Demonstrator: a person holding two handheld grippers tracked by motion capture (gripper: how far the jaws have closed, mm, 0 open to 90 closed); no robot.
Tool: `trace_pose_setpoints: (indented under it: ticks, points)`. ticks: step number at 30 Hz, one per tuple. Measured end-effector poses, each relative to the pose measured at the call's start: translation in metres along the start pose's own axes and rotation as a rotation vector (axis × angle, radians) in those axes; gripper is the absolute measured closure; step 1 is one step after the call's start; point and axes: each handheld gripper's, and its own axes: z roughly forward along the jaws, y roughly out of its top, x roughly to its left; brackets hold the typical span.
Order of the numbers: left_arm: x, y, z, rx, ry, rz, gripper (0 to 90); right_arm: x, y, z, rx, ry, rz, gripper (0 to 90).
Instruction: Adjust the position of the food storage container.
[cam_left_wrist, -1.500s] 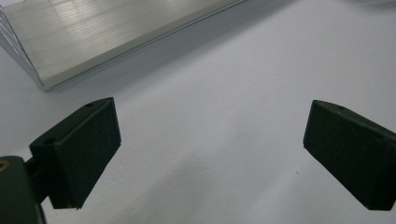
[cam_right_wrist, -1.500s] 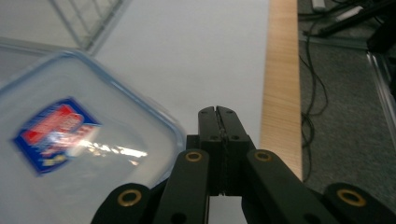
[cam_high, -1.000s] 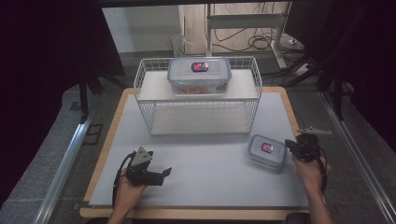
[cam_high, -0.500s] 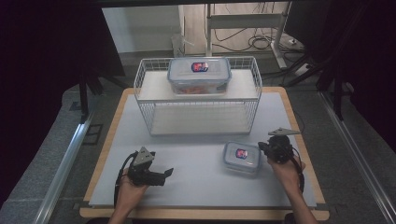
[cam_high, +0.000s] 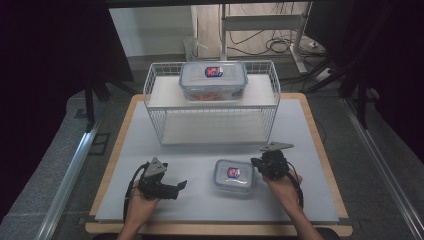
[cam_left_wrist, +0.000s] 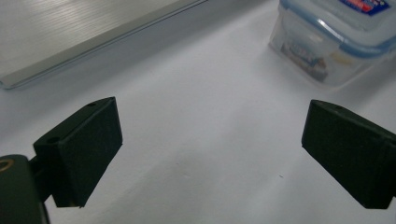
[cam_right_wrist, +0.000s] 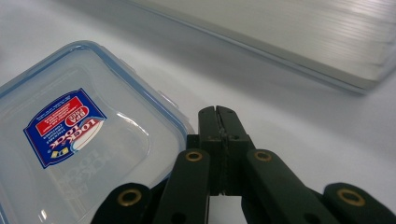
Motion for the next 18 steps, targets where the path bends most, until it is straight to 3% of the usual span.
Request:
trace_pose_setpoints:
  ticks: [2,7,10,18]
  points:
    - [-0.001,0.000,0.001,0.001,-0.003,0.001,5.0,0.011,0.002,0.005,-0.003,0.020,-0.022,89.9]
    - [-0.003,0.000,0.002,0.008,-0.007,0.008,5.0,0.021,0.004,0.010,-0.008,0.039,-0.049,89.9]
    - [-0.002,0.000,0.001,0.009,-0.005,0.011,5.0,0.018,0.003,0.010,-0.006,0.058,-0.052,88.5]
    - [-0.001,-0.002,-0.002,0.002,-0.001,0.036,5.5,0.010,-0.002,-0.004,-0.019,0.020,-0.076,75.0]
